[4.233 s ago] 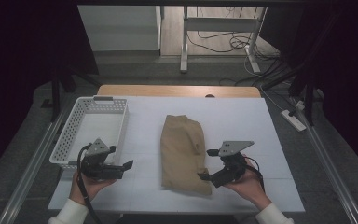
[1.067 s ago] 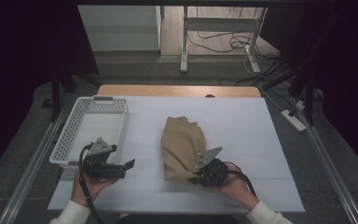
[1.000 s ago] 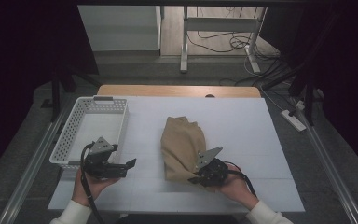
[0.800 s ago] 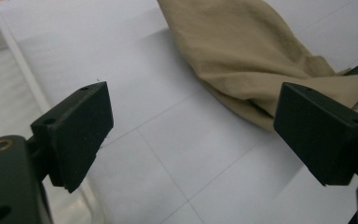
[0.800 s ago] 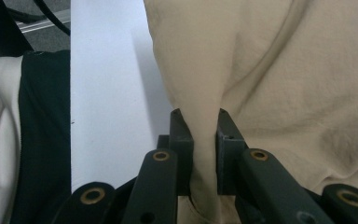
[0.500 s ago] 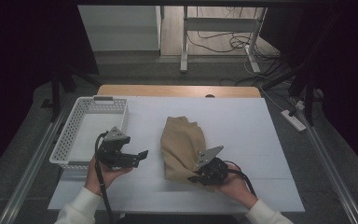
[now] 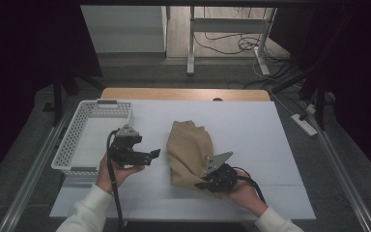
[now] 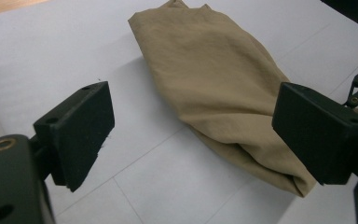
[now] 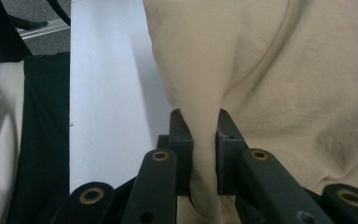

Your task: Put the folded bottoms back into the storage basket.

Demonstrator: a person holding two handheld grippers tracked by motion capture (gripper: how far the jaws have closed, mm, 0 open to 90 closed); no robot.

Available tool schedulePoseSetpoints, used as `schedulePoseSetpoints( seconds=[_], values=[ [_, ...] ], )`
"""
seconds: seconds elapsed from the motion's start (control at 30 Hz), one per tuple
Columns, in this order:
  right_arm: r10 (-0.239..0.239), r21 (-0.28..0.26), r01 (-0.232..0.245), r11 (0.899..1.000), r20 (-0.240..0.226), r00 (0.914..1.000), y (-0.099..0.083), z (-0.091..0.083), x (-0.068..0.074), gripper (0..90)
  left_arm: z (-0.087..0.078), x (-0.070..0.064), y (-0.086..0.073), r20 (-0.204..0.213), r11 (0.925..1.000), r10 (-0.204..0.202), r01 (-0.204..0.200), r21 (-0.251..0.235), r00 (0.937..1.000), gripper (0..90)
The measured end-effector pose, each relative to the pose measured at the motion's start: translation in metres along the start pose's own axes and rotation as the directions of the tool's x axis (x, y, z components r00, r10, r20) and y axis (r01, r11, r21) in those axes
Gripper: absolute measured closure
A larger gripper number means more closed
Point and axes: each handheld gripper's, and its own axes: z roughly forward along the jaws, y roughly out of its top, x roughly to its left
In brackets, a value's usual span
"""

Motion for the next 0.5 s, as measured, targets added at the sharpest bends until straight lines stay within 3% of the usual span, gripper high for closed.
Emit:
schedulePoseSetpoints(
  seconds=[0.5],
  values=[
    [0.007,-0.012,-0.007,1.0,0.001,1.0,-0.001,-0.001,-0.001,80.3,0.016,0.0,0.025,0.019,0.9991,0.042,-0.042,0.001,0.9989,12.1]
  ],
)
